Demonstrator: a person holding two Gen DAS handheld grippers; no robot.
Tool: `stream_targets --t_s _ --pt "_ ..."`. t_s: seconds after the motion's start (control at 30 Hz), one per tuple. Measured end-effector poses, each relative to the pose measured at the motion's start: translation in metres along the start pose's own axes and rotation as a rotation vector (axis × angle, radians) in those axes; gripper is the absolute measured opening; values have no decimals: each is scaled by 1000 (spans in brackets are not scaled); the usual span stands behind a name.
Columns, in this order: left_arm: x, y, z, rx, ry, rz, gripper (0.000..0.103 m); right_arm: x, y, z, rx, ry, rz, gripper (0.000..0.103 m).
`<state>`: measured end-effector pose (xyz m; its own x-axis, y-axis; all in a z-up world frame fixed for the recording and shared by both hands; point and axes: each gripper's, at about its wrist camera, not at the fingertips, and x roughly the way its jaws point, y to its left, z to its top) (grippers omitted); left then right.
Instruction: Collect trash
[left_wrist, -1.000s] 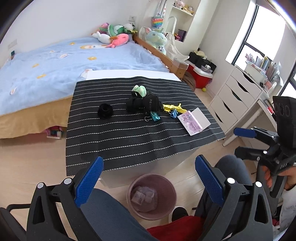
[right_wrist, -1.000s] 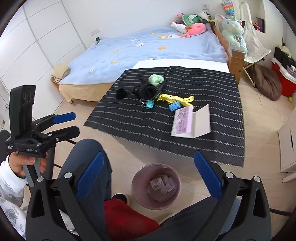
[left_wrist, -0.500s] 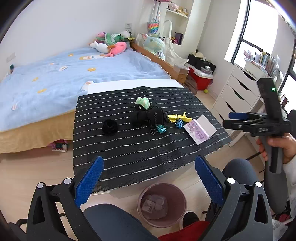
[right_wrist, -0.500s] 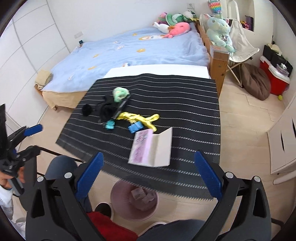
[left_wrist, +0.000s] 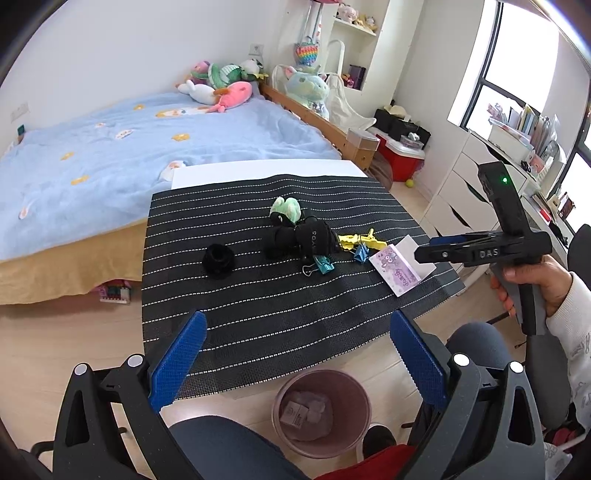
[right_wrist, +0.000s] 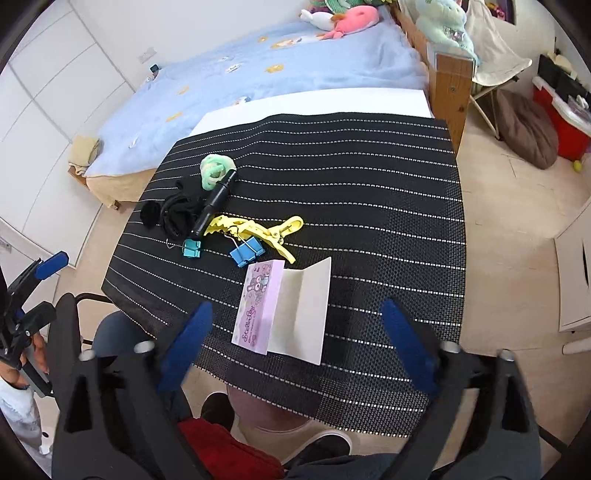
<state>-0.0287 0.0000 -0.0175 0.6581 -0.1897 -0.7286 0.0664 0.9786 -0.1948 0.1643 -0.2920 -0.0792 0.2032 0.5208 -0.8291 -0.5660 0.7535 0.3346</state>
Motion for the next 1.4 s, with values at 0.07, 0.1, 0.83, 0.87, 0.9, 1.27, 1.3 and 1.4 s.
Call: stream_targets --t_s 0.07,0.1,0.83,0.87,0.9,1.27,1.3,1.4 --pt "0 0 0 -1 2 -2 95 3 -1 0 1 11 5 64" --pt "1 0 0 -2 3 -3 95 5 -2 -1 3 16 11 57" --pt "14 14 16 -12 8 10 95 -17 2 0 18 -43 67 0" --pt "15 15 17 -14 9 11 95 -20 3 1 17 -48 72 0" --pt "17 17 20 -16 12 14 95 -24 4 3 14 -56 78 0" --pt "50 41 48 -2 85 69 95 -52 16 16 -15 -104 94 0" --pt "56 42 50 1 99 71 95 -53 16 17 -17 -107 95 0" --pt "70 47 56 13 131 85 95 -56 17 16 -16 -110 101 0"
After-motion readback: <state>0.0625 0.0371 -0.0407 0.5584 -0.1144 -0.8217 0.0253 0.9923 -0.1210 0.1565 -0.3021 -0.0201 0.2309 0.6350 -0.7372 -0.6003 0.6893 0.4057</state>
